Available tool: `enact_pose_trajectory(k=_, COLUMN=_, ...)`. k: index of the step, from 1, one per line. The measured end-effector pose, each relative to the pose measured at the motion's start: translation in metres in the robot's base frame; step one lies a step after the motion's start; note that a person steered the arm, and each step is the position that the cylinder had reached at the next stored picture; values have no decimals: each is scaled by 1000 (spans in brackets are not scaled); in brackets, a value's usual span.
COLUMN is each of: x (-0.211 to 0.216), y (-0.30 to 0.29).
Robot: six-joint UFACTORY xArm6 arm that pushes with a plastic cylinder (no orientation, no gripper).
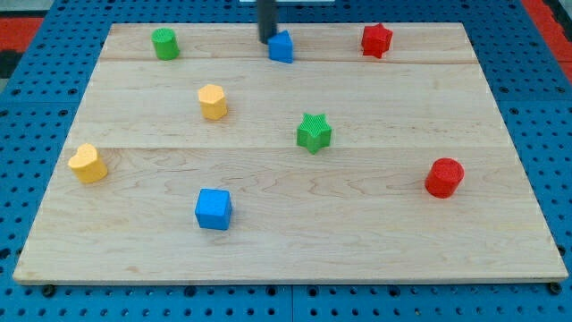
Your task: Move blue triangle below red star
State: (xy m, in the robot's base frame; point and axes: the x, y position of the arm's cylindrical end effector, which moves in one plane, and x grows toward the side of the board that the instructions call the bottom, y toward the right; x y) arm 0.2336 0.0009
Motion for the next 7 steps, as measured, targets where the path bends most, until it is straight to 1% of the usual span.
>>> enact_pose_trajectory(k=1, x=29, y=23)
enact_pose_trajectory(k=2, x=52, y=1)
enact_pose_trajectory(k=3, x=58, y=-62)
enact_pose_trajectory(k=4, x=83, y=-49)
enact_pose_trajectory(k=5, x=87, y=-23)
enact_pose_trajectory(k=7, x=78, y=27)
